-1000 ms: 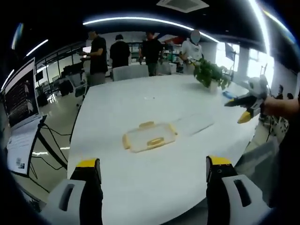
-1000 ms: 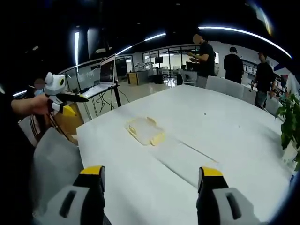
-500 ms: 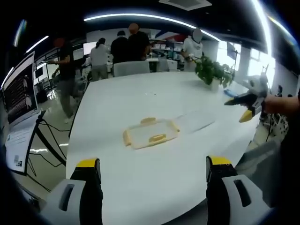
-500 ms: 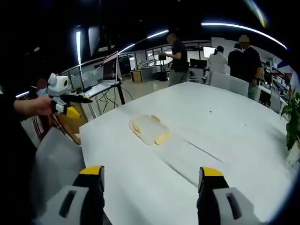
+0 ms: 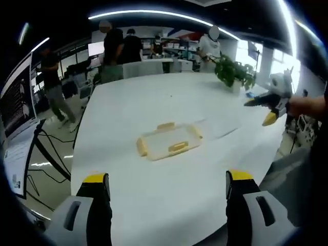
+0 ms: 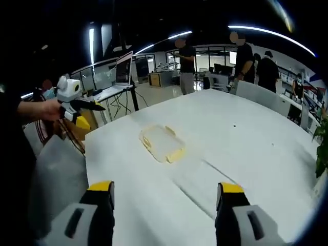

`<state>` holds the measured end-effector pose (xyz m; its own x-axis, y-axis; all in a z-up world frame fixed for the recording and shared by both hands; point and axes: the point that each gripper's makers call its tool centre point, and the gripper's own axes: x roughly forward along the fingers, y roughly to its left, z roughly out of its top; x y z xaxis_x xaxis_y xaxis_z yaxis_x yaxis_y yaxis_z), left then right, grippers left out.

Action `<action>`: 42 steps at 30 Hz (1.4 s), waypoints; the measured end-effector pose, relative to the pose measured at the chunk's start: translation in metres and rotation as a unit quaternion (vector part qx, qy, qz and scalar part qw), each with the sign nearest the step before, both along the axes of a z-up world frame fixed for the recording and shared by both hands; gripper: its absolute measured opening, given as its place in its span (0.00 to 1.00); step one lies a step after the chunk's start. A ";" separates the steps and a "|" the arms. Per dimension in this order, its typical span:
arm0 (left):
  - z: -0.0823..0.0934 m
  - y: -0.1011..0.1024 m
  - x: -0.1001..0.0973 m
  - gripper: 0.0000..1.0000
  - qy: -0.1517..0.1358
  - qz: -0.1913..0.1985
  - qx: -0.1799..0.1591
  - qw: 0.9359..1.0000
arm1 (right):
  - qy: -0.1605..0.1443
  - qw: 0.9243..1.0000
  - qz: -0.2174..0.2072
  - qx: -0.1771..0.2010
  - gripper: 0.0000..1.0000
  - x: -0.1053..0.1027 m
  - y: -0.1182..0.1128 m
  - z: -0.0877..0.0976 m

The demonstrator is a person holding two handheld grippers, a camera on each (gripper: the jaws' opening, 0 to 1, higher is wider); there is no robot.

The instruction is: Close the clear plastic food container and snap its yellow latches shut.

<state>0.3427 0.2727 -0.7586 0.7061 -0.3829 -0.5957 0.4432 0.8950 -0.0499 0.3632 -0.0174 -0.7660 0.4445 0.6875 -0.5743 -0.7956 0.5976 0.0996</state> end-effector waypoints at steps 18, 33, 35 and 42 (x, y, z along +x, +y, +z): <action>-0.011 0.010 0.039 0.94 -0.005 -0.012 0.011 1.000 | -0.012 0.999 0.031 -0.001 0.84 0.034 0.018 -0.003; -0.018 0.007 0.057 0.94 -0.004 -0.035 0.003 0.999 | -0.015 0.998 0.057 -0.021 0.84 0.055 0.038 -0.011; -0.018 0.006 0.060 0.94 -0.007 -0.039 0.008 0.999 | -0.030 0.997 0.071 -0.021 0.82 0.058 0.042 -0.008; -0.023 0.006 0.071 0.95 -0.003 -0.055 0.016 0.998 | -0.038 0.993 0.107 -0.028 0.84 0.060 0.061 -0.005</action>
